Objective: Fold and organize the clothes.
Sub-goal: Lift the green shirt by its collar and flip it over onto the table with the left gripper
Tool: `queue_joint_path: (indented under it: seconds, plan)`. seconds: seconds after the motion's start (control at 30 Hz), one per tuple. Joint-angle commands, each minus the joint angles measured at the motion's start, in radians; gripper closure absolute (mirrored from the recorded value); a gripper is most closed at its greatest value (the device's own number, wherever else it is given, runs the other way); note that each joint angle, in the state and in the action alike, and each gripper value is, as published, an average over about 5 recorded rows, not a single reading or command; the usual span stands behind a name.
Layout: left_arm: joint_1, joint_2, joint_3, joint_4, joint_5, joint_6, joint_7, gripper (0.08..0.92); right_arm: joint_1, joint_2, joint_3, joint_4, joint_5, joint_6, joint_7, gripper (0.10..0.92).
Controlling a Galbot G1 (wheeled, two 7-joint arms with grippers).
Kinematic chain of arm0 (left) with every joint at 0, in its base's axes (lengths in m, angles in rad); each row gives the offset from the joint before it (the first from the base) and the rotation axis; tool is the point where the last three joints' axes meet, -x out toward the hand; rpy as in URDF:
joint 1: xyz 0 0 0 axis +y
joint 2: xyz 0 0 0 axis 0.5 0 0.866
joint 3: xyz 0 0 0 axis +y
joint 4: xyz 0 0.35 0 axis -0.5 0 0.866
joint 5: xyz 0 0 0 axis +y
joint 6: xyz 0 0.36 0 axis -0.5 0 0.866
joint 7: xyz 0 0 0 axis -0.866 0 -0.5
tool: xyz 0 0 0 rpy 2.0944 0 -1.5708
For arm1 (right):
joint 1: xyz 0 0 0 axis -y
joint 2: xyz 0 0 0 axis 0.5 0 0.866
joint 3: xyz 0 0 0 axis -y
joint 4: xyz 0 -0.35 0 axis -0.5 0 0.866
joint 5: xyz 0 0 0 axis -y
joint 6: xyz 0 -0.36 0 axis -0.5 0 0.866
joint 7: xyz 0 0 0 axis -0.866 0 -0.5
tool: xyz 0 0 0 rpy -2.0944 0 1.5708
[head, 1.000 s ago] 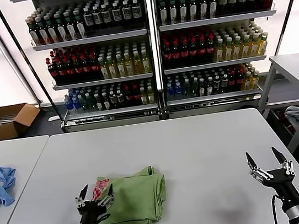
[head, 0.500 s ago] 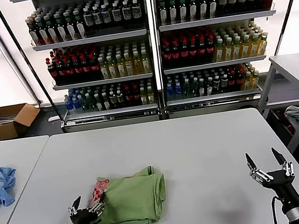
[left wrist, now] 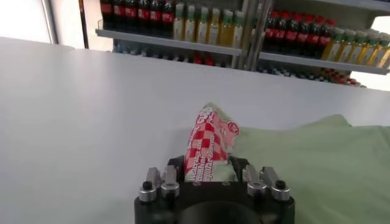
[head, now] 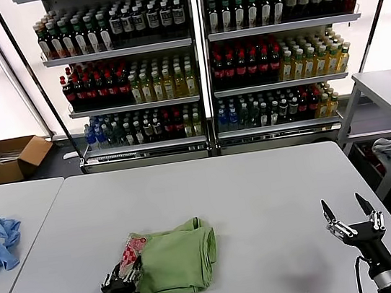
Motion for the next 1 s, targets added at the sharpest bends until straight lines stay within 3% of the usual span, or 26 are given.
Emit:
queue_joint_path:
  seconds: [0.03,0.4,0.6,0.87,1.0]
  plan:
    - [0.002,-0.002,0.014,0.01,-0.013,-0.024,0.029,0.51,0.0,0.001,0.0,-0.001,0.0,0.002,0.0,0.203]
    - [0.006,0.034,-0.062,-0.066,0.014,-0.098,-0.043,0.815,0.008,0.005,-0.002,0.0,-0.003,0.0,0.004,0.203]
    - [0.016,0.075,-0.227,-0.082,-0.006,-0.072,-0.096,0.838,0.033,0.0,-0.012,-0.001,-0.001,-0.013,0.003,0.203]
    - [0.038,0.194,-0.596,-0.11,-0.005,0.013,-0.086,0.838,0.061,-0.003,-0.03,-0.003,-0.001,-0.017,0.002,0.203]
    - [0.056,0.242,-0.68,-0.151,0.02,0.039,-0.053,0.838,0.066,-0.006,-0.03,-0.003,0.001,-0.018,0.001,0.203]
